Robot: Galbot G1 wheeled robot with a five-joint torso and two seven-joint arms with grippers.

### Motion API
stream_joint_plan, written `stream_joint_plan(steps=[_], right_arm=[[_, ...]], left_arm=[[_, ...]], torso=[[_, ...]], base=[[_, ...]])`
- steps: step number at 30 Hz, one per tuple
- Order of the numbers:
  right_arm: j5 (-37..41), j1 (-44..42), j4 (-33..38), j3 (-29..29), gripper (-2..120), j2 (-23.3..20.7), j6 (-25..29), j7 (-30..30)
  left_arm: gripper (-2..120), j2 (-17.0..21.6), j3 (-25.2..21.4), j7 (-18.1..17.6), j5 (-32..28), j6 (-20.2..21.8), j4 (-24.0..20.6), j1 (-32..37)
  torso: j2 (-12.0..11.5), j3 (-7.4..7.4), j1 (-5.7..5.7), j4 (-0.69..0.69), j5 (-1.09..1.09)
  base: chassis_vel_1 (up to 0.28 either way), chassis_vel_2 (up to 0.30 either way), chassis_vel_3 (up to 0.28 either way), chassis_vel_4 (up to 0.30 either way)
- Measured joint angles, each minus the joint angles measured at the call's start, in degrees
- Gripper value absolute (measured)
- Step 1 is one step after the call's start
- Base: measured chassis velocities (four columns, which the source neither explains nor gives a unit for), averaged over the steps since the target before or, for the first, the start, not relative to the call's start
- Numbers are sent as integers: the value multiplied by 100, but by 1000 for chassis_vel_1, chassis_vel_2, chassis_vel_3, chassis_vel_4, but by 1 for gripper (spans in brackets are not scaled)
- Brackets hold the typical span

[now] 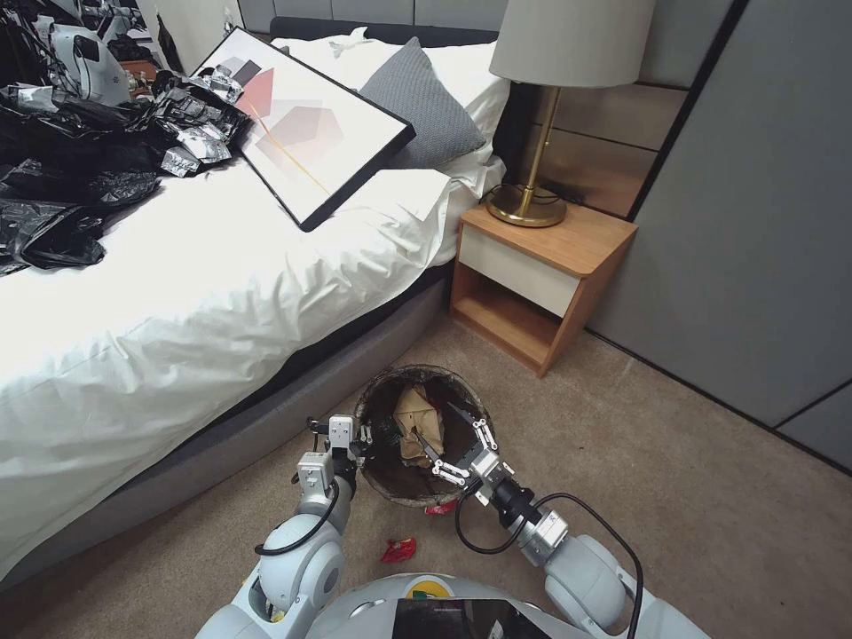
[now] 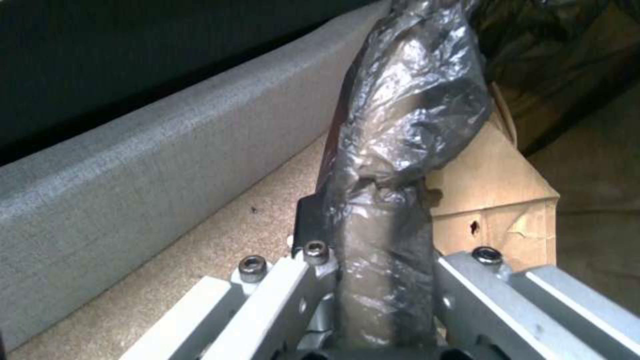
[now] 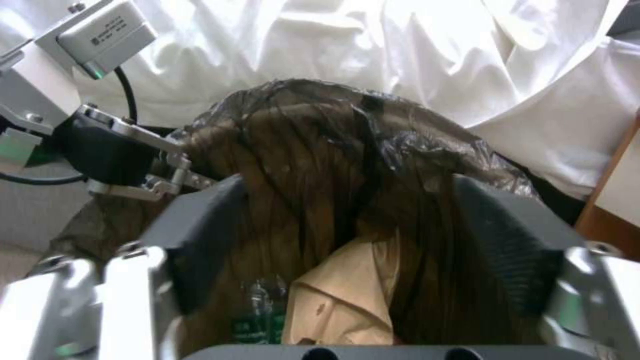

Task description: Pick up the trash bin, then pick up the garbage from the floor and place it into the trash bin.

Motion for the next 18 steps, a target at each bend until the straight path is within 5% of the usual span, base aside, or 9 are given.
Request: stream_joint_plan(steps=[5, 18], right_arm=[[-5, 3, 78, 9, 99, -1, -1, 82], [473, 87, 940, 1036, 100, 203, -583, 1159]], left_arm=[[3, -12, 15, -5, -12, 3, 8, -24], [3, -9, 1, -13, -38, 5, 44, -34]], torso=[[0, 0, 0, 0, 1], [0, 0, 0, 1, 0]], base=[[0, 0, 0, 0], [0, 0, 0, 0]])
